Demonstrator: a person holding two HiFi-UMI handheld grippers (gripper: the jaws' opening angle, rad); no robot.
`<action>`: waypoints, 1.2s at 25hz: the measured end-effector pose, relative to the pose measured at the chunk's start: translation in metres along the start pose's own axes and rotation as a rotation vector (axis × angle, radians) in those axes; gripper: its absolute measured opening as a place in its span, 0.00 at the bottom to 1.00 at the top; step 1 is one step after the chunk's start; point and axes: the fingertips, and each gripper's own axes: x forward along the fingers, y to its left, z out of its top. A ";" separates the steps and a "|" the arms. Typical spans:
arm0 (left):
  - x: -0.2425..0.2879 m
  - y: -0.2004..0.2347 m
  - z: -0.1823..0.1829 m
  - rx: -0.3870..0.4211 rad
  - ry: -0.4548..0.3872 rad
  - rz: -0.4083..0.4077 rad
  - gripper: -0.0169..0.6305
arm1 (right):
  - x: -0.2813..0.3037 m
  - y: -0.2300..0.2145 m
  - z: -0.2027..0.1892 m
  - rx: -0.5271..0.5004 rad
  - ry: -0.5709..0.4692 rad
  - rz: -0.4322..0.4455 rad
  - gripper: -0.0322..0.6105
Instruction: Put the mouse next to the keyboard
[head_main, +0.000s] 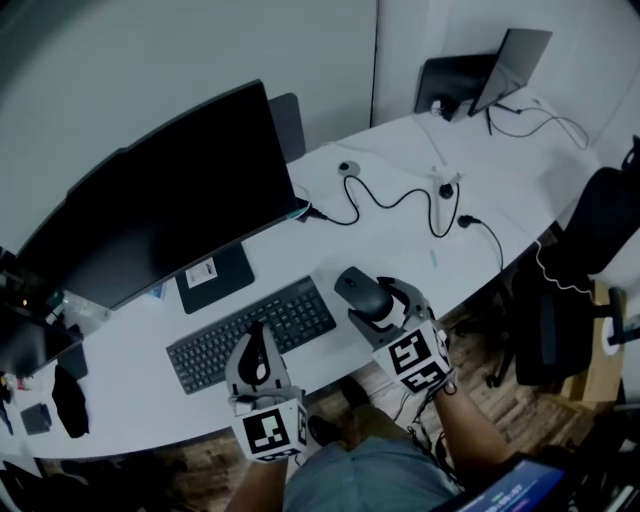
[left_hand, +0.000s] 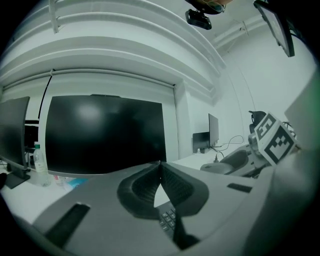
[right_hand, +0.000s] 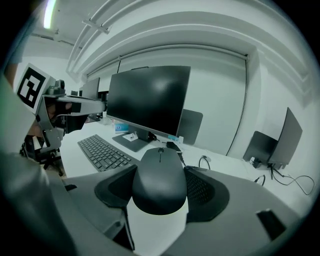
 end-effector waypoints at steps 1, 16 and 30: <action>0.002 0.002 -0.003 -0.002 0.010 0.005 0.03 | 0.005 0.000 -0.002 0.004 0.005 0.005 0.52; 0.035 0.018 -0.043 -0.007 0.134 0.025 0.03 | 0.070 -0.008 -0.048 0.077 0.113 0.039 0.52; 0.060 0.021 -0.065 -0.016 0.197 0.025 0.03 | 0.104 -0.015 -0.086 0.127 0.189 0.055 0.52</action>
